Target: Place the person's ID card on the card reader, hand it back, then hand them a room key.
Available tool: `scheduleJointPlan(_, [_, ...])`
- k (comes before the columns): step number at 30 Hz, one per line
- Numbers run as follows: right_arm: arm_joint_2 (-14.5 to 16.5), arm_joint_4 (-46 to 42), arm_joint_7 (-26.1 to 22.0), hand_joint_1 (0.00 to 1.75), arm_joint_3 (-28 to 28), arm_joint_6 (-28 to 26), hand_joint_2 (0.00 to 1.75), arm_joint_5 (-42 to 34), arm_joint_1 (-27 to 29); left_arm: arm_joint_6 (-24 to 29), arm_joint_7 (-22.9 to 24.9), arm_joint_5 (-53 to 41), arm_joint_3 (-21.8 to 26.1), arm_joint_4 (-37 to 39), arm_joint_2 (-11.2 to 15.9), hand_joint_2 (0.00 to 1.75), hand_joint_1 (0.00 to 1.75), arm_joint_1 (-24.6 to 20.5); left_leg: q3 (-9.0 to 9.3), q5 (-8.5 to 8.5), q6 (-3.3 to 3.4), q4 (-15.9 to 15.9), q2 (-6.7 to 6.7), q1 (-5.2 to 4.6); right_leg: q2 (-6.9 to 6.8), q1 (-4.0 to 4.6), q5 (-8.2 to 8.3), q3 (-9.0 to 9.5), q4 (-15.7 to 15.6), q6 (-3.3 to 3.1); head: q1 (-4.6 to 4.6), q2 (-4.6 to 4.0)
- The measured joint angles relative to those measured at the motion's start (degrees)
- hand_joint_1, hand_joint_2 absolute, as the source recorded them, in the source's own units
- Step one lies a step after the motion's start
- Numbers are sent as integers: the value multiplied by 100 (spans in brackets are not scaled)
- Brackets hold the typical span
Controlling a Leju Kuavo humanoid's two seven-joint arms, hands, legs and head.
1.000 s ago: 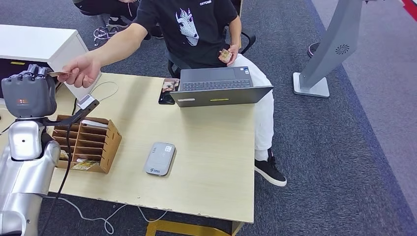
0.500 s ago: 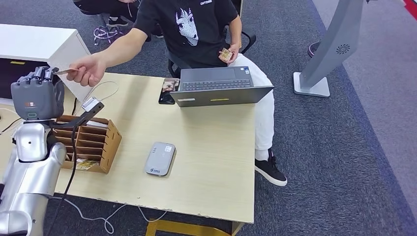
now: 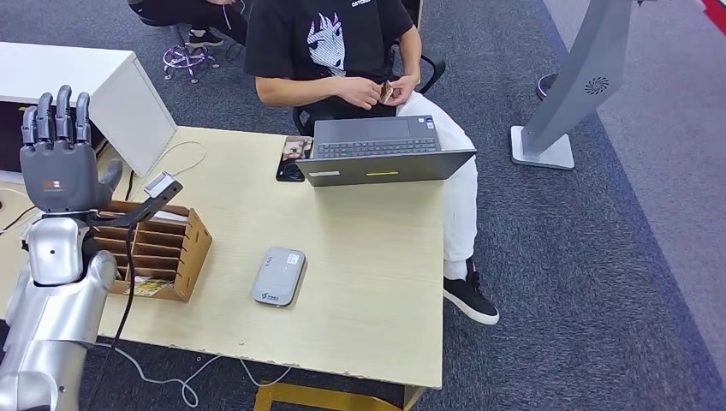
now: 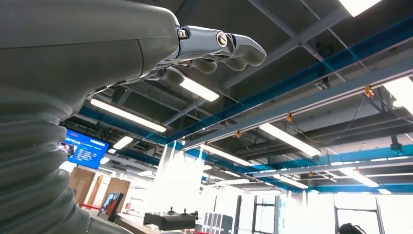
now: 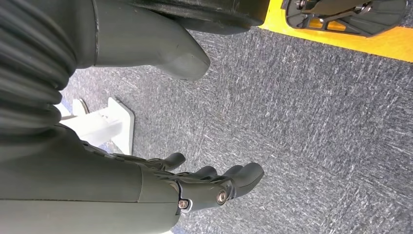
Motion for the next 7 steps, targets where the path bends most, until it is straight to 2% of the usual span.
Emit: scheduleJointPlan(7, [0,0,0,0,24,-9,175,-49,4,1,33,15,168,-399,-13,175,0,176,-3,0,0,-1,1,0,1,0,0,1,0,0,1,0])
